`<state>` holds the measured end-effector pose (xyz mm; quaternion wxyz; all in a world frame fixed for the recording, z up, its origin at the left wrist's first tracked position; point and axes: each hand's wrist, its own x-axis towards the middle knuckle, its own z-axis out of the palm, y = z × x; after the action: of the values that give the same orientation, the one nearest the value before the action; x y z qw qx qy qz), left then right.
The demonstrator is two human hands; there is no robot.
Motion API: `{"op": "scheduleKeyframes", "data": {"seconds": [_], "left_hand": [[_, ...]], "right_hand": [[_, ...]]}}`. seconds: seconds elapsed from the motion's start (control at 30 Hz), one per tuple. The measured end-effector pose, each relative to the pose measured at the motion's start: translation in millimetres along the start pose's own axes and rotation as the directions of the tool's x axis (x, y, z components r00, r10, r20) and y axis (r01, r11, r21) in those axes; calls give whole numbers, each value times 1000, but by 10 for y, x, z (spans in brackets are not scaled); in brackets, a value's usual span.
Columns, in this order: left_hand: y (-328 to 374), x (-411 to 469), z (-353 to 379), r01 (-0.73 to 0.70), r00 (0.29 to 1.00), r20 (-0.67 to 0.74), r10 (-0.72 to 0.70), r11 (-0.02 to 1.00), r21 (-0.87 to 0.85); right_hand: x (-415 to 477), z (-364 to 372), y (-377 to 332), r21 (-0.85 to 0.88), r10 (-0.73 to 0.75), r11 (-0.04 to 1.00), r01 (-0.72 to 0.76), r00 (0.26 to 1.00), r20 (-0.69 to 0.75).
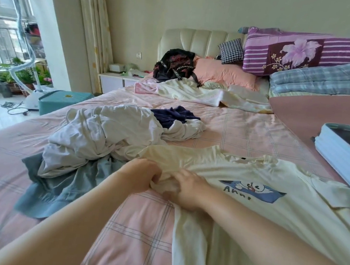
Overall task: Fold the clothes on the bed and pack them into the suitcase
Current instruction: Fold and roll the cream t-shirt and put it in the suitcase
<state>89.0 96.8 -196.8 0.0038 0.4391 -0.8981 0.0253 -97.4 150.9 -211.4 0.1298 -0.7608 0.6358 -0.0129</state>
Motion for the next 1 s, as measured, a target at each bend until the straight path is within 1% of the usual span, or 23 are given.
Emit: {"op": "scheduleKeyframes", "data": {"seconds": [0.07, 0.1, 0.13, 0.17, 0.23, 0.3, 0.33, 0.4, 0.43, 0.5, 0.53, 0.57, 0.63, 0.7, 0.73, 0.77, 0.8, 0.83, 0.87, 0.9, 0.93, 0.97, 1.0], "left_hand": [[-116, -88, -39, 72, 996, 41, -75, 995, 64], [-168, -118, -52, 104, 990, 83, -113, 988, 110], [-190, -123, -52, 141, 977, 136, -162, 978, 154], [-169, -75, -44, 161, 969, 158, -191, 969, 189], [-88, 22, -117, 185, 965, 135, -223, 951, 249], [751, 312, -292, 105, 993, 26, -111, 979, 173], [874, 321, -339, 94, 996, -8, -94, 991, 100], [1118, 371, -369, 62, 998, -7, -63, 993, -96], [1193, 382, -329, 45, 999, 23, -42, 985, -168], [1314, 425, -205, -23, 998, 58, 39, 967, -254], [1427, 456, -151, -62, 995, 64, 82, 961, -268], [1601, 511, -97, -87, 990, 86, 116, 956, -280], [1964, 637, -17, -86, 972, 186, 143, 955, -285], [2258, 784, 53, -106, 959, 235, 158, 970, -220], [2372, 855, 71, -111, 963, 223, 149, 979, -173], [2461, 930, 73, -104, 973, 191, 129, 986, -131], [2541, 1007, 57, -93, 984, 142, 106, 991, -95], [2614, 1093, 49, -90, 992, 85, 95, 994, -66], [2684, 1174, 33, -92, 995, 38, 94, 995, -47], [2760, 1250, 10, -99, 995, -4, 99, 994, -45], [2832, 1334, -1, -108, 994, -40, 105, 992, -62], [2903, 1417, -14, -119, 991, -76, 112, 989, -90], [2974, 1508, -19, -135, 987, -102, 123, 983, -125]], "right_hand": [[-59, -25, 35, -11, 27, 1000, -28, 999, -35], [-61, -12, 43, -11, 43, 999, -43, 998, -42], [-61, -12, 78, -12, 61, 998, -61, 998, -24], [-85, -14, 127, -24, 77, 997, -77, 997, 7], [-119, -1, 181, -27, 77, 997, -76, 995, 59], [-761, -135, 716, 33, 165, 986, -164, 986, -30], [-759, -145, 791, 47, 160, 986, -158, 986, -48], [-816, -188, 916, 8, 175, 985, -175, 980, -91], [-811, -204, 959, -14, 182, 983, -185, 974, -132], [-835, -237, 1089, -43, 196, 977, -208, 961, -196], [-888, -242, 1215, -55, 221, 970, -237, 953, -207], [-995, -251, 1414, -50, 276, 955, -291, 940, -198], [-1263, -236, 1877, -49, 403, 910, -413, 905, -136], [-1548, -188, 2296, -63, 481, 871, -487, 872, -89], [-1660, -160, 2464, -36, 480, 873, -486, 871, -105], [-1750, -137, 2609, 28, 465, 884, -467, 873, -147], [-1810, -118, 2730, 124, 454, 891, -437, 861, -229], [-1841, -111, 2823, 209, 450, 892, -400, 824, -344], [-1850, -118, 2911, 249, 432, 902, -353, 759, -487], [-1850, -147, 2980, 229, 413, 909, -348, 674, -613], [-1841, -166, 3069, 189, 408, 899, -394, 600, -688], [-1840, -213, 3120, 178, 440, 870, -459, 563, -700], [-1823, -255, 3172, 182, 498, 831, -525, 558, -665]]}}
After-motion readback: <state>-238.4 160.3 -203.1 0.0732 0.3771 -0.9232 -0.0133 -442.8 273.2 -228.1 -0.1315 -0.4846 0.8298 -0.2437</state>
